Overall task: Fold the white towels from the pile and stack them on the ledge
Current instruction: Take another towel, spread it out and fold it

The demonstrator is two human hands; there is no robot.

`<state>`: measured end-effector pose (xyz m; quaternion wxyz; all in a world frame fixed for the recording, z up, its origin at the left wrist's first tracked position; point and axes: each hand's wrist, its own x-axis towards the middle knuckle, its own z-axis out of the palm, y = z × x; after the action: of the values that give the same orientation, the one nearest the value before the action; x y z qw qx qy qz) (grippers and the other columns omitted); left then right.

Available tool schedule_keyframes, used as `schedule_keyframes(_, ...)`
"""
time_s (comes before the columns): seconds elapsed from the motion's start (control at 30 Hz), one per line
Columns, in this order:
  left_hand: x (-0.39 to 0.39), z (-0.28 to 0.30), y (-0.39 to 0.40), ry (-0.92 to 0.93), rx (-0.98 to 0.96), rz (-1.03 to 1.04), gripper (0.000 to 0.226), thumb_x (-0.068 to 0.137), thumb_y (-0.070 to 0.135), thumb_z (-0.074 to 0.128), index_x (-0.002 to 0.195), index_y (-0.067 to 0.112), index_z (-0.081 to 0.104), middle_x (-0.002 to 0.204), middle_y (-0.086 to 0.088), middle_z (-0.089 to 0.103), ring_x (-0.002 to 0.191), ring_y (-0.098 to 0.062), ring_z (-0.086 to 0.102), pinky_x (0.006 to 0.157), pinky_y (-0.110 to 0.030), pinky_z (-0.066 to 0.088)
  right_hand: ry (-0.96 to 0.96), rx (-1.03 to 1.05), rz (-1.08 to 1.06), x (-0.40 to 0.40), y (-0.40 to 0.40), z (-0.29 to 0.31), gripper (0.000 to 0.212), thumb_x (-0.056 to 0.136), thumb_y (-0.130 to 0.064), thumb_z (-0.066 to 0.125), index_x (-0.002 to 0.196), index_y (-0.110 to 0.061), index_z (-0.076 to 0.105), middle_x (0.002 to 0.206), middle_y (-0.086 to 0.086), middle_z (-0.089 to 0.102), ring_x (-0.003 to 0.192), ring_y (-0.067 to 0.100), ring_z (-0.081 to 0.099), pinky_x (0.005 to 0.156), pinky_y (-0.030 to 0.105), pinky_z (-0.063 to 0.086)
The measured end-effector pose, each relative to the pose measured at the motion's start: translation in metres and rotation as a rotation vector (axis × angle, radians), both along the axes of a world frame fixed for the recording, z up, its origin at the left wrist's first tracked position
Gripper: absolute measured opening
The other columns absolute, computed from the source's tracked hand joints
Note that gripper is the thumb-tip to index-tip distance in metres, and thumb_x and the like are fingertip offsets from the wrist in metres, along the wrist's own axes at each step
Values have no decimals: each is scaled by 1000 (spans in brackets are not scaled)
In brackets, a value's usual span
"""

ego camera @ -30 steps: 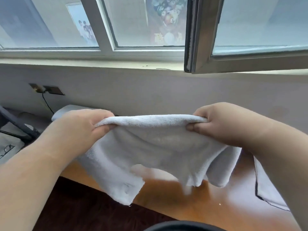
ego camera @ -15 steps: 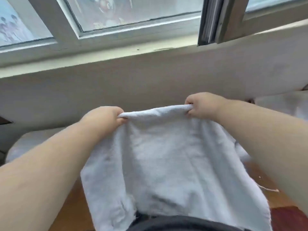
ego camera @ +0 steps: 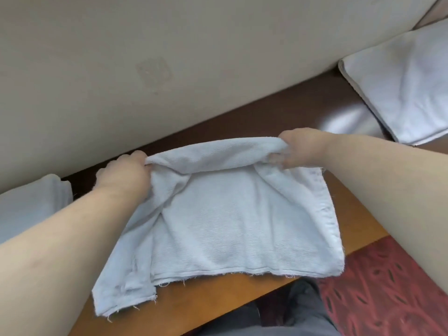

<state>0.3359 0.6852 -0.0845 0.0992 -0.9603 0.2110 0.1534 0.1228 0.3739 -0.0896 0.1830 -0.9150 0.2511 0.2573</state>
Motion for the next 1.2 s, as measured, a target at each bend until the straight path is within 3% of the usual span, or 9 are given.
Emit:
schedule_keyframes(0.17, -52, 18, -71, -49, -266, -247, 73, 88, 21, 57, 153, 23, 24, 158, -11, 22, 140, -34, 26, 117, -44, 21, -243, 75, -96, -1, -14, 4, 15, 81, -40, 58, 83, -25, 58, 82, -10, 60, 81, 15, 59, 64, 30, 43)
schedule_keyframes(0.27, -97, 37, -146, 190, -430, -595, 84, 86, 40, 65, 155, 22, 20, 159, -1, 24, 145, -22, 22, 119, -34, 19, -400, 136, -53, 11, -11, 23, 18, 83, -38, 63, 92, -23, 62, 83, -8, 62, 83, 18, 59, 65, 30, 45)
schedule_keyframes(0.37, -116, 46, -210, 394, -354, -583, 106, 78, 45, 76, 157, 23, 8, 150, -2, 42, 135, -21, 42, 110, -38, 36, -392, 71, 78, 11, -16, 35, 19, 85, -31, 62, 95, -16, 66, 81, -1, 63, 82, 23, 59, 59, 30, 37)
schedule_keyframes(0.5, -113, 49, -244, 317, -114, -656, 30, 86, 34, 67, 116, 34, 60, 104, 3, 67, 96, -22, 62, 79, -34, 49, -282, 251, -101, -25, -53, 37, 21, 82, -41, 70, 99, -31, 63, 85, -9, 63, 74, 11, 58, 56, 27, 40)
schedule_keyframes(0.6, -107, 50, -250, 367, -158, -607, 1, 89, 33, 63, 90, 33, 63, 85, 5, 66, 82, -19, 62, 72, -34, 49, -211, 486, -324, -67, -74, 8, 37, 74, -54, 75, 103, -33, 64, 85, -10, 69, 75, 9, 64, 70, 28, 51)
schedule_keyframes(0.73, -99, 45, -257, 379, -189, -511, 15, 90, 40, 63, 92, 26, 62, 80, 4, 63, 72, -16, 58, 61, -30, 44, -277, 750, -590, -102, -61, -43, 41, 75, -46, 77, 113, -30, 69, 106, -12, 74, 100, 12, 69, 100, 39, 52)
schedule_keyframes(0.9, -109, 31, -290, 539, -271, -458, 25, 85, 44, 71, 108, 36, 67, 95, 15, 70, 87, -5, 65, 77, -25, 51, -506, 978, -867, -97, -46, -49, 16, 93, -30, 62, 106, -25, 70, 102, -1, 77, 93, 19, 74, 91, 40, 57)
schedule_keyframes(1.0, -114, 18, -314, 428, -233, -492, 23, 93, 45, 60, 104, 28, 69, 92, 4, 70, 84, -15, 64, 75, -31, 51, -539, 1041, -949, -98, -47, -48, 19, 93, -31, 63, 108, -22, 70, 104, 4, 77, 96, 24, 74, 94, 47, 56)
schedule_keyframes(1.2, -96, 9, -345, 177, -278, -379, 24, 98, 45, 49, 102, 23, 58, 91, -2, 60, 83, -25, 55, 74, -29, 39, -99, 818, -669, -138, -31, -59, 52, 76, -49, 79, 122, -30, 63, 110, -7, 72, 99, 17, 69, 92, 39, 57)
